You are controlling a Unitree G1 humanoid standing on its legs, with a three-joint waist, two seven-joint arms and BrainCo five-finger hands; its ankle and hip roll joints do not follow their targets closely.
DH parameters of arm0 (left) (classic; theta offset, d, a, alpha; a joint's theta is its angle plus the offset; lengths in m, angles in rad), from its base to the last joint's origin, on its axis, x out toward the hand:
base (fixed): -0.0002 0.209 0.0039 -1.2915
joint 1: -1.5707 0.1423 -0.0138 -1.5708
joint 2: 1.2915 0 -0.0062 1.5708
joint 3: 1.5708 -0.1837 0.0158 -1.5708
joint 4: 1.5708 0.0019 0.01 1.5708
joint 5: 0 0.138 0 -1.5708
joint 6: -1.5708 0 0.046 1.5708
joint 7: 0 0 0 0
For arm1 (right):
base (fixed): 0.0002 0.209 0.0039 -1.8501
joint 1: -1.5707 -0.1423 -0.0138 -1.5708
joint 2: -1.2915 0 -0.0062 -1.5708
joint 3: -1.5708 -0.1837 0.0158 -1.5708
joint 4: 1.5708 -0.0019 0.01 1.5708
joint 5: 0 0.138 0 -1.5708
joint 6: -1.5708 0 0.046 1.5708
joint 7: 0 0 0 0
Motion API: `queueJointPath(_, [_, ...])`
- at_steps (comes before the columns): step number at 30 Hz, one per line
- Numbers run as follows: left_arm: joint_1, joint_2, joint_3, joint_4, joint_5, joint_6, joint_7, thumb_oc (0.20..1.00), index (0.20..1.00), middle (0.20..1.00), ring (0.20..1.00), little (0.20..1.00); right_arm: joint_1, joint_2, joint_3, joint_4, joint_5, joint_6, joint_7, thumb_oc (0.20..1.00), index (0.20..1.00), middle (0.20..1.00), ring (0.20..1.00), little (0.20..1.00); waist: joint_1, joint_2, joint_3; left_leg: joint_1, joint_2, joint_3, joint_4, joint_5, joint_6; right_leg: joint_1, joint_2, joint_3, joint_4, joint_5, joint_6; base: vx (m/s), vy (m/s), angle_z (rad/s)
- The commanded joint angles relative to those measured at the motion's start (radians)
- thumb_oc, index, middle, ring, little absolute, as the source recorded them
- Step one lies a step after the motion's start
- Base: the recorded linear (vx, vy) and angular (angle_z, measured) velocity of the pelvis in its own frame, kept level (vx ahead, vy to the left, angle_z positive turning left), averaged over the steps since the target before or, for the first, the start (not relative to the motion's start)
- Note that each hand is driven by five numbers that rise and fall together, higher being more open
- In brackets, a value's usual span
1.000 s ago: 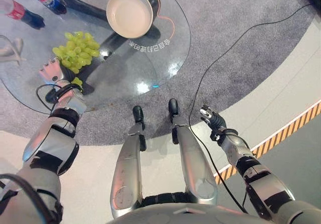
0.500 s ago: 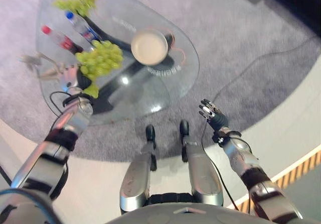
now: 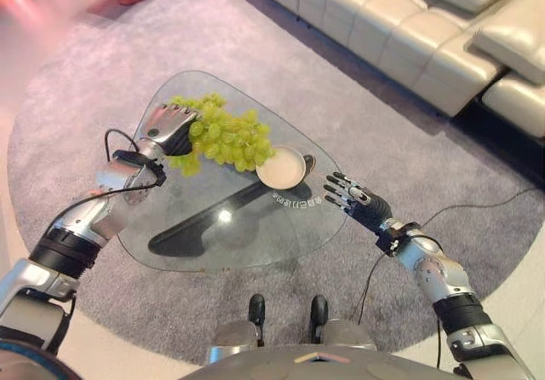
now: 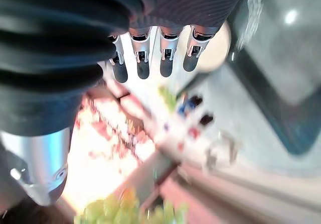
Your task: Pick up fruits into the plate
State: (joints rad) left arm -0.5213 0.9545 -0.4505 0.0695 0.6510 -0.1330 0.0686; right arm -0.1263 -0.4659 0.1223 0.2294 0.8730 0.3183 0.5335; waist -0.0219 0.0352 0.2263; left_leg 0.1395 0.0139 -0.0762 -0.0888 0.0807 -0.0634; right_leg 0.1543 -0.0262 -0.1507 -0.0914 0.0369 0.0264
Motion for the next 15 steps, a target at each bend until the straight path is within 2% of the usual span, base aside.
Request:
queueJointPath(1, [-0.122, 0.065, -0.060, -0.031, -0.003, -0.111, -0.027, 0.200, 0.200, 0.200, 0.200, 0.200, 0.039, -0.033, 0.011, -0.088, 0.137, 0.109, 0.110, 1.000, 1.000, 1.000, 1.000, 1.000, 0.010, -0.031, -0.115, 0.021, -0.071, 0.032, 0.060, -0.177, 0.048, -0.025, -0.051, 0.019, 0.103, -0.080, 0.074, 0.01, -0.047, 0.07])
queueJointPath(2, [-0.164, 0.087, -0.095, -0.049, -0.012, -0.172, -0.039, 0.200, 0.200, 0.200, 0.200, 0.200, 0.039, -0.052, 0.025, -0.106, 0.149, 0.155, 0.153, 1.000, 1.000, 1.000, 1.000, 1.000, 0.013, -0.032, -0.122, 0.031, -0.069, 0.034, 0.056, -0.179, 0.046, -0.015, -0.052, 0.008, 0.098, -0.079, 0.076, -0.01, -0.049, 0.10])
queueJointPath(3, [-0.203, 0.102, -0.131, -0.072, -0.024, -0.196, -0.046, 0.200, 0.200, 0.200, 0.200, 0.200, 0.041, -0.068, 0.042, -0.124, 0.159, 0.193, 0.175, 1.000, 1.000, 1.000, 1.000, 1.000, 0.014, -0.033, -0.125, 0.037, -0.071, 0.034, 0.055, -0.180, 0.046, -0.008, -0.054, 0.003, 0.093, -0.077, 0.078, -0.02, -0.030, 0.13])
queueJointPath(6, [-0.264, 0.124, -0.184, -0.107, -0.057, -0.257, -0.061, 0.200, 0.200, 0.200, 0.200, 0.200, 0.044, -0.099, 0.077, -0.157, 0.174, 0.251, 0.221, 1.000, 1.000, 1.000, 1.000, 1.000, 0.017, -0.033, -0.133, 0.047, -0.070, 0.038, 0.051, -0.181, 0.043, 0.004, -0.055, -0.007, 0.084, -0.073, 0.080, -0.04, -0.014, 0.12])
queueJointPath(8, [-0.302, 0.126, -0.219, -0.122, -0.066, -0.289, -0.073, 0.200, 0.200, 0.200, 0.200, 0.200, 0.046, -0.114, 0.101, -0.170, 0.172, 0.274, 0.242, 1.000, 1.000, 1.000, 1.000, 1.000, 0.018, -0.035, -0.136, 0.051, -0.070, 0.040, 0.050, -0.181, 0.042, 0.010, -0.056, -0.009, 0.078, -0.071, 0.082, -0.04, -0.011, 0.08])
queueJointPath(11, [-0.362, 0.120, -0.280, -0.158, -0.114, -0.325, -0.100, 0.200, 0.200, 0.200, 0.200, 0.200, 0.040, -0.126, 0.152, -0.193, 0.185, 0.299, 0.223, 1.000, 1.000, 1.000, 1.000, 1.000, 0.021, -0.035, -0.142, 0.056, -0.068, 0.046, 0.049, -0.180, 0.039, 0.018, -0.059, -0.017, 0.068, -0.066, 0.084, -0.04, -0.007, 0.07])
queueJointPath(15, [-0.433, 0.101, -0.344, -0.217, -0.221, -0.410, -0.174, 0.200, 0.200, 0.200, 0.200, 0.200, 0.029, -0.117, 0.215, -0.185, 0.203, 0.325, 0.194, 1.000, 1.000, 1.000, 1.000, 1.000, 0.028, -0.033, -0.148, 0.060, -0.063, 0.055, 0.045, -0.178, 0.033, 0.025, -0.061, -0.026, 0.054, -0.060, 0.088, -0.04, -0.005, 0.02])
